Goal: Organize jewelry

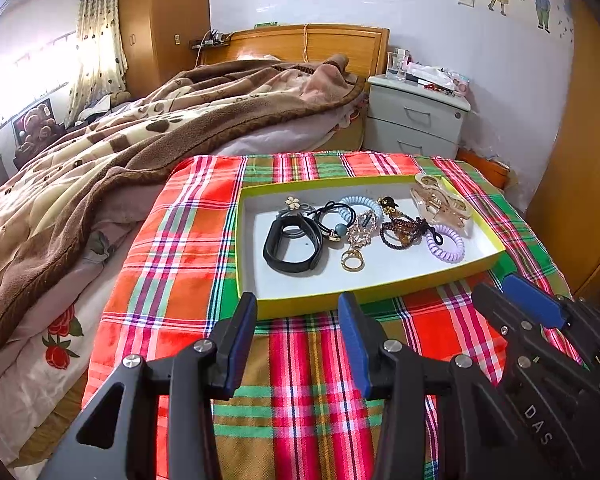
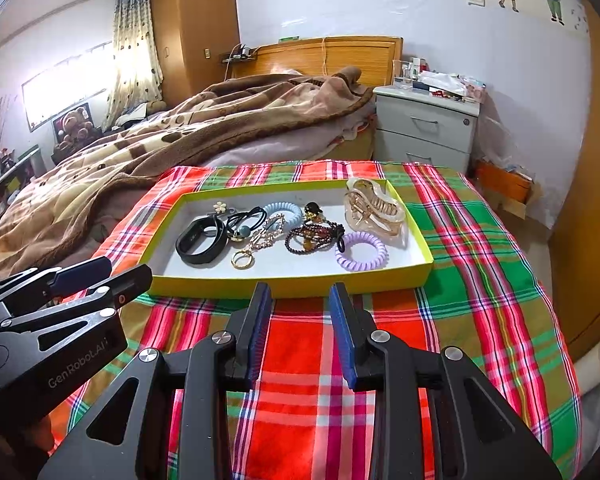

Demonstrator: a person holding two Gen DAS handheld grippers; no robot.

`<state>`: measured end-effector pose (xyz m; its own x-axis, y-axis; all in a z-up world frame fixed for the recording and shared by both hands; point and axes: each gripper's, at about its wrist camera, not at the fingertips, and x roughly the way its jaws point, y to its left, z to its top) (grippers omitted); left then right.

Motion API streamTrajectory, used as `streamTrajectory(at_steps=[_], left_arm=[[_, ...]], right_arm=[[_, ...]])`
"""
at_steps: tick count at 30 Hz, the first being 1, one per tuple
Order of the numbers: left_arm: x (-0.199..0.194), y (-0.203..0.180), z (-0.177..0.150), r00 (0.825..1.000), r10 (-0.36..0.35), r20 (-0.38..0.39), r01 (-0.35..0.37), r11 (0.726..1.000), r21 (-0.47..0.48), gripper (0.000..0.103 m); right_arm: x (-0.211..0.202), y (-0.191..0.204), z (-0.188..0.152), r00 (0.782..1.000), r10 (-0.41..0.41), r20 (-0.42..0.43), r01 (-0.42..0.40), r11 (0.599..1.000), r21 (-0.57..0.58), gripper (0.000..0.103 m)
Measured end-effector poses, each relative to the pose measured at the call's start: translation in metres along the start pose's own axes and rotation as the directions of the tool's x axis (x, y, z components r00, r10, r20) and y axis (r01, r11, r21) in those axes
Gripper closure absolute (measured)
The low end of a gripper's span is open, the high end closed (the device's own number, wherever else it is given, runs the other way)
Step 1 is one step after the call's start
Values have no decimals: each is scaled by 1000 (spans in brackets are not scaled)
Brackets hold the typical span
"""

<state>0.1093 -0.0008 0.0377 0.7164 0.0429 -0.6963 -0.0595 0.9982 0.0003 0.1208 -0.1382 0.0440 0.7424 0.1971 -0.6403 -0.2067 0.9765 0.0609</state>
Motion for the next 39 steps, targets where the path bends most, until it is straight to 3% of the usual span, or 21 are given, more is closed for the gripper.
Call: streamTrajectory(at_steps=[39], left_arm=[[-9, 7, -1, 1000, 6, 5, -6, 1000, -17, 59]], right_arm=[[-2, 9, 0, 1000, -4, 0, 4, 1000, -11, 72]])
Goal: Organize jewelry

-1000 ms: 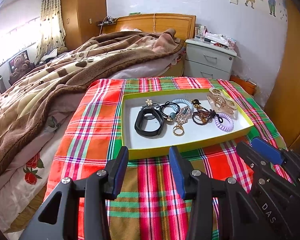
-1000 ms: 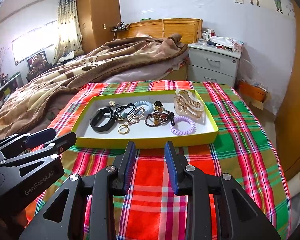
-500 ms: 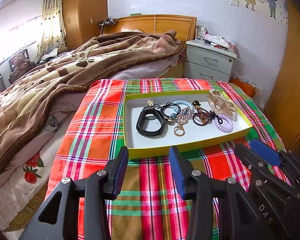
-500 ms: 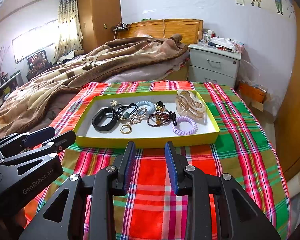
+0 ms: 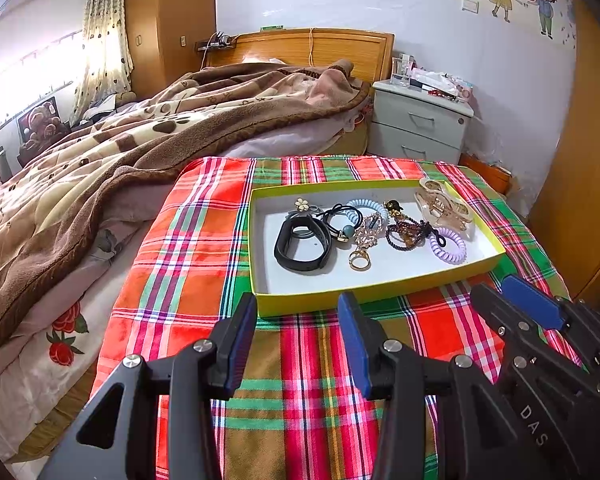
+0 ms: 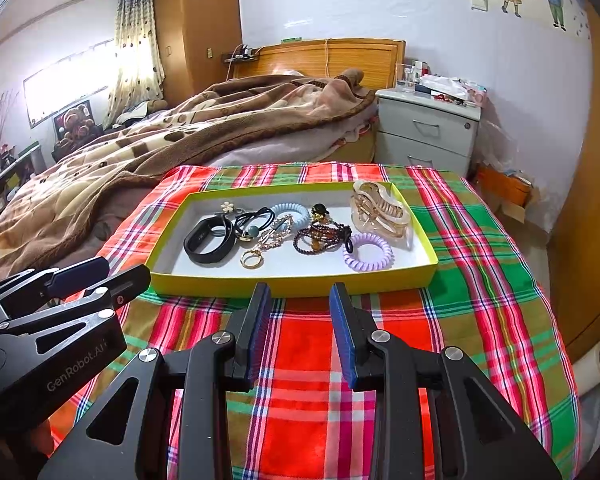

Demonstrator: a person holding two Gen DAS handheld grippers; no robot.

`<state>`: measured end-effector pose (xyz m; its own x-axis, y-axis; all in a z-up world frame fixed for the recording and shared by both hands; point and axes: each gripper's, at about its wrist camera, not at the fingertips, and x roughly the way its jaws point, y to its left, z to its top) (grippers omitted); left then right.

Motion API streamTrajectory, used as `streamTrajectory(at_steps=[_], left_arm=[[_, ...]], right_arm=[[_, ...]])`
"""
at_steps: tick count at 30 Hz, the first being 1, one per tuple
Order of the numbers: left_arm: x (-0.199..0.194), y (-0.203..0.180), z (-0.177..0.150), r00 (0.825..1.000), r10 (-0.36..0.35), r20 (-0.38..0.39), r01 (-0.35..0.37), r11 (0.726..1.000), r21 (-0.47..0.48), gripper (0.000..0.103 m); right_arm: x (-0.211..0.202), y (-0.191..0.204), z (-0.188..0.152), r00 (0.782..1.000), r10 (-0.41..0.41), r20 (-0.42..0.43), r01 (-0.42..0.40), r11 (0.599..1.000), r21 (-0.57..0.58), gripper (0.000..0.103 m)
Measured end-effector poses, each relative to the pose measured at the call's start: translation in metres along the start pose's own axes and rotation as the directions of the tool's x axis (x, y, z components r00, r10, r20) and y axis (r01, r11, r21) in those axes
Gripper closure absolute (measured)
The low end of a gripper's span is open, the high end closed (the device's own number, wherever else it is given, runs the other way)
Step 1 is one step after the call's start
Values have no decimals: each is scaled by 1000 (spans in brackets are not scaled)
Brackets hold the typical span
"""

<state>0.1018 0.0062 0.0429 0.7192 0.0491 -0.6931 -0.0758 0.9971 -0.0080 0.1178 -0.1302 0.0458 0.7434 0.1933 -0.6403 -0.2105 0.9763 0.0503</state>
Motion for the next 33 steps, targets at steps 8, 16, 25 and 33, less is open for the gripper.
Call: streamTrajectory(at_steps=[8, 16, 25, 33], left_arm=[[1, 0, 0, 1000, 3, -2, -3, 1000, 1, 59], [0, -1, 0, 1000, 7, -4, -7, 1000, 1, 59], [1, 0, 0, 1000, 4, -5, -4, 1000, 2, 59], [2, 2, -1, 1000, 3, -11, -3, 1000, -2, 59]], right_arm=[[0, -1, -1, 1000, -1, -2, 1, 1000, 2, 72], [0, -1, -1, 1000, -2, -2, 2, 1000, 3, 72], [0, -2, -1, 1000, -1, -2, 1, 1000, 4, 72], [0, -2, -1, 1000, -2, -3, 2, 1000, 3, 72]])
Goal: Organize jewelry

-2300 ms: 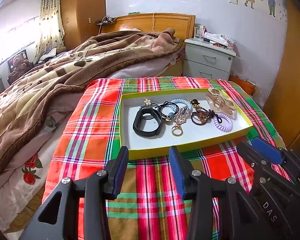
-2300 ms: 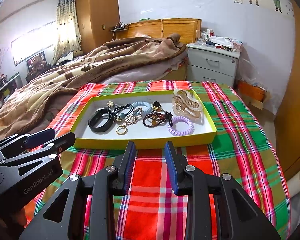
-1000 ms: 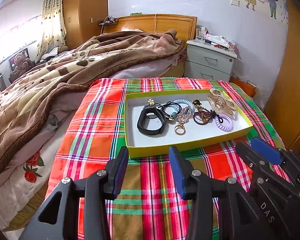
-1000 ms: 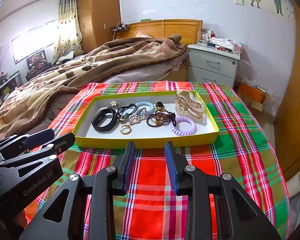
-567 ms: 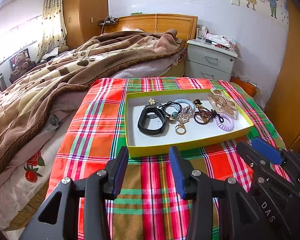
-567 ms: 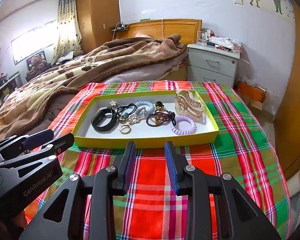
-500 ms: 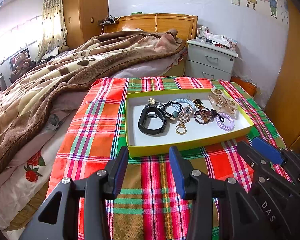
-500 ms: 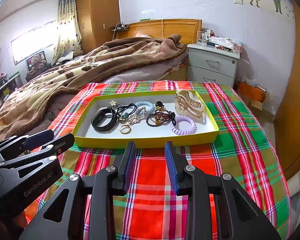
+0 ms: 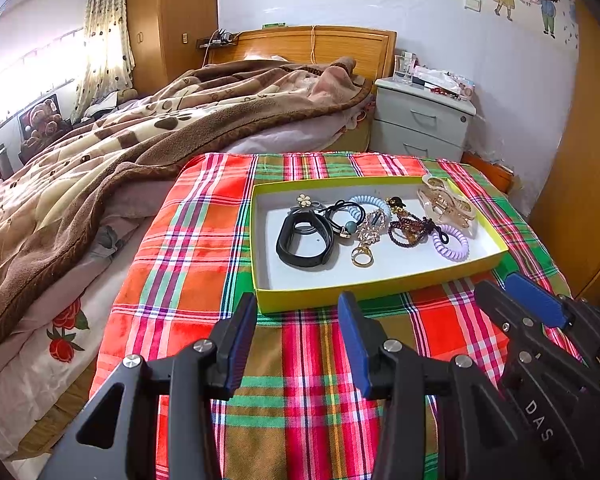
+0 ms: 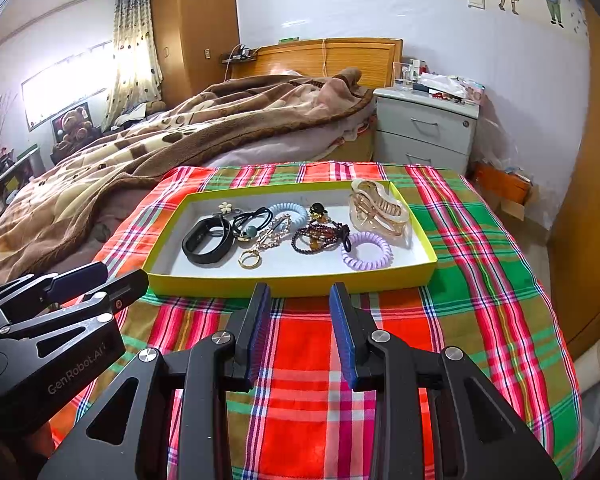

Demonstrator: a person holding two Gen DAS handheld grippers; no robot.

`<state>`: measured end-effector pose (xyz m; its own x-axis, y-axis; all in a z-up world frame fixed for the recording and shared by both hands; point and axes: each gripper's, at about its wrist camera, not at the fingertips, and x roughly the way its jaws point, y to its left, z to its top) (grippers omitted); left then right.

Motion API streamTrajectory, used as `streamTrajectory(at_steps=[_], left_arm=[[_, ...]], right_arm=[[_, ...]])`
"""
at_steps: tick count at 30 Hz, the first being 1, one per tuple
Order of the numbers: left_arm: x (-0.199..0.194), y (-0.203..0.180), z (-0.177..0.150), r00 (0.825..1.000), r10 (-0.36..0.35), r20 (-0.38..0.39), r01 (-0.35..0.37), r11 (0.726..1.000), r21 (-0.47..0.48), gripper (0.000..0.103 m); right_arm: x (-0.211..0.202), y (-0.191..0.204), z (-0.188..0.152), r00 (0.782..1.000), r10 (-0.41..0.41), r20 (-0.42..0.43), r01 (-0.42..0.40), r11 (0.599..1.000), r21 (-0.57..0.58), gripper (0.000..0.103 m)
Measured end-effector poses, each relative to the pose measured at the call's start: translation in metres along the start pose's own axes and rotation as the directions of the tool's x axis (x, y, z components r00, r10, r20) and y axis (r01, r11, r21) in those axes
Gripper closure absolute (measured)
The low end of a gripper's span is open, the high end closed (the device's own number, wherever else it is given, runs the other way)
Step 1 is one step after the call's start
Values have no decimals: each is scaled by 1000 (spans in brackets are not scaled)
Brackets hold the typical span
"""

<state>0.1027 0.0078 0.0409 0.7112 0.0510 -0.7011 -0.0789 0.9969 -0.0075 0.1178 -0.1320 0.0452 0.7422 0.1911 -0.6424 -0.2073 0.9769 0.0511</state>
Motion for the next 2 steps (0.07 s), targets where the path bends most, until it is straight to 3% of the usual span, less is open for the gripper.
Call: streamTrajectory(at_steps=[2], left_arm=[[1, 0, -1, 1000, 3, -1, -3, 1000, 0, 59]], right_arm=[[0, 0, 0, 1000, 0, 1, 0, 1000, 0, 72]])
